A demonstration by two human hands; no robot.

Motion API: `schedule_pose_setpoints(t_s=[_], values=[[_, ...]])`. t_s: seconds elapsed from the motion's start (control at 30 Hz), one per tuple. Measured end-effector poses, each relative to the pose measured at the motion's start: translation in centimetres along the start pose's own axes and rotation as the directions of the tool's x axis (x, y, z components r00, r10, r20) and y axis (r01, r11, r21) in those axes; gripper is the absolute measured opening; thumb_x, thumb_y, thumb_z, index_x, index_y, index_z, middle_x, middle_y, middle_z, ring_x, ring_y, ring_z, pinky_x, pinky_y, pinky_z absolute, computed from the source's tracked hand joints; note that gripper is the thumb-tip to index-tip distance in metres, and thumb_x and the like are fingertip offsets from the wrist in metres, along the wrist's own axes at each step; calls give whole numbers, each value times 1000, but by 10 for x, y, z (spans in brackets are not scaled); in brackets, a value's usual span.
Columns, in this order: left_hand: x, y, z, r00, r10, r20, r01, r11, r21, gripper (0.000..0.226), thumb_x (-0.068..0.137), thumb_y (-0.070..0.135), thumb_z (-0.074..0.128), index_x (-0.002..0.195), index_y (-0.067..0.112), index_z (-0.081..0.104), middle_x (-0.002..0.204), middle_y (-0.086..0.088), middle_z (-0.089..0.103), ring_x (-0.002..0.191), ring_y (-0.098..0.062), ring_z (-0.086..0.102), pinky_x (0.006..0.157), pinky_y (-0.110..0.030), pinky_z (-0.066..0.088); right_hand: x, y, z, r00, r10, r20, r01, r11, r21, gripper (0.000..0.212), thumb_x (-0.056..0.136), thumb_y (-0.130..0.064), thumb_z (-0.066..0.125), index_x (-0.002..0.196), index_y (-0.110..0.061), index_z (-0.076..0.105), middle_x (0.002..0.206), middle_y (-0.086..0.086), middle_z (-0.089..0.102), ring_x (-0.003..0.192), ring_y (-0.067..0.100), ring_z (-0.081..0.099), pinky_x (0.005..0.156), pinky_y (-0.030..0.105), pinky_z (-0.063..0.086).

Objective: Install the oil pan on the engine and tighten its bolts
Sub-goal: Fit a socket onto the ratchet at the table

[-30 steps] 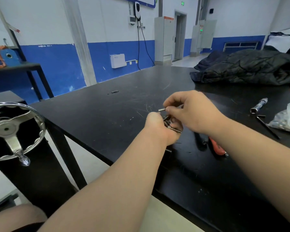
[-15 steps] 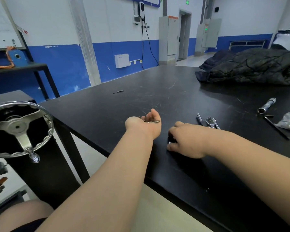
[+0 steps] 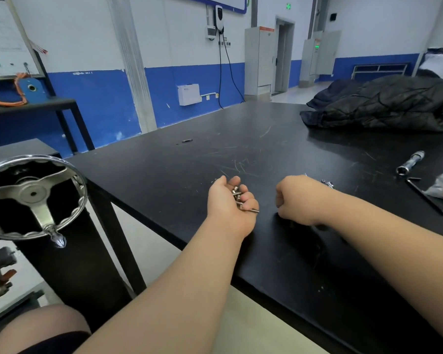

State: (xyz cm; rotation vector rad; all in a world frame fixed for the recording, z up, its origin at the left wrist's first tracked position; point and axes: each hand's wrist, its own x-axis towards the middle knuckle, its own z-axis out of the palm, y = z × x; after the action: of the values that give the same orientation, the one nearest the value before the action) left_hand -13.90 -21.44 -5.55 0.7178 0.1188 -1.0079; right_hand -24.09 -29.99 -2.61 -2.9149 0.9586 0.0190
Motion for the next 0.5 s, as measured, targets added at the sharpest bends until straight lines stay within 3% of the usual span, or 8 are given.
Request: schedule_pose_setpoints(t_s=[0.07, 0.13, 0.2, 0.23, 0.33, 0.43, 0.5], values=[[-1, -10, 8, 999, -27, -43, 31, 996, 85, 34, 99, 37, 37, 82, 12, 53, 65, -3, 44, 43, -11, 31, 33, -12, 21, 1, 9, -8, 994, 62, -85, -30, 943, 332, 13, 80, -8, 54, 77, -14, 64, 64, 2, 66, 58, 16, 63, 57, 18, 48], [-1, -19, 15, 996, -61, -58, 70, 981, 179, 36, 99, 41, 35, 85, 13, 54, 67, -3, 45, 47, -11, 32, 34, -11, 22, 0, 13, -21, 987, 88, -134, 33, 706, 708, 17, 81, 1, 56, 74, -11, 64, 64, 8, 64, 51, 14, 60, 55, 19, 52], [-2, -25, 23, 991, -131, -12, 130, 961, 243, 47, 97, 51, 32, 81, 13, 54, 67, -4, 46, 48, -12, 35, 35, -12, 22, -4, 14, -33, 990, -2, -138, 121, 496, 860, 14, 83, 4, 60, 76, -7, 64, 67, 11, 63, 53, 13, 61, 53, 22, 54], [-3, -28, 27, 984, -176, 30, 162, 951, 264, 53, 96, 57, 29, 77, 13, 52, 66, -4, 47, 47, -13, 37, 34, -12, 22, -6, 14, -38, 989, -56, -141, 149, 506, 849, 9, 84, 0, 63, 79, -7, 65, 66, 9, 64, 54, 12, 62, 52, 21, 53], [-8, -38, 37, 946, -286, 154, 246, 940, 237, 54, 95, 59, 30, 76, 13, 50, 61, -4, 52, 39, -13, 42, 30, -12, 21, -5, 27, -45, 969, -10, -247, 164, 774, 611, 7, 86, -20, 63, 80, -17, 68, 59, 2, 67, 50, 11, 64, 44, 19, 49], [-8, -47, 34, 929, -322, 182, 276, 932, 235, 43, 99, 45, 39, 71, 14, 53, 58, -2, 51, 35, -10, 42, 27, -12, 21, 1, 63, -48, 930, 166, -328, -36, 929, 369, 15, 86, -18, 53, 77, -15, 65, 56, 2, 64, 57, 22, 67, 54, 25, 51], [-8, -50, 29, 936, -294, 194, 237, 933, 270, 38, 99, 39, 42, 69, 17, 50, 54, 1, 47, 33, -7, 36, 25, -12, 18, 2, 86, -46, 939, 276, -206, -237, 952, 192, 24, 87, -20, 49, 76, -8, 66, 59, 6, 67, 59, 27, 65, 62, 27, 52]])
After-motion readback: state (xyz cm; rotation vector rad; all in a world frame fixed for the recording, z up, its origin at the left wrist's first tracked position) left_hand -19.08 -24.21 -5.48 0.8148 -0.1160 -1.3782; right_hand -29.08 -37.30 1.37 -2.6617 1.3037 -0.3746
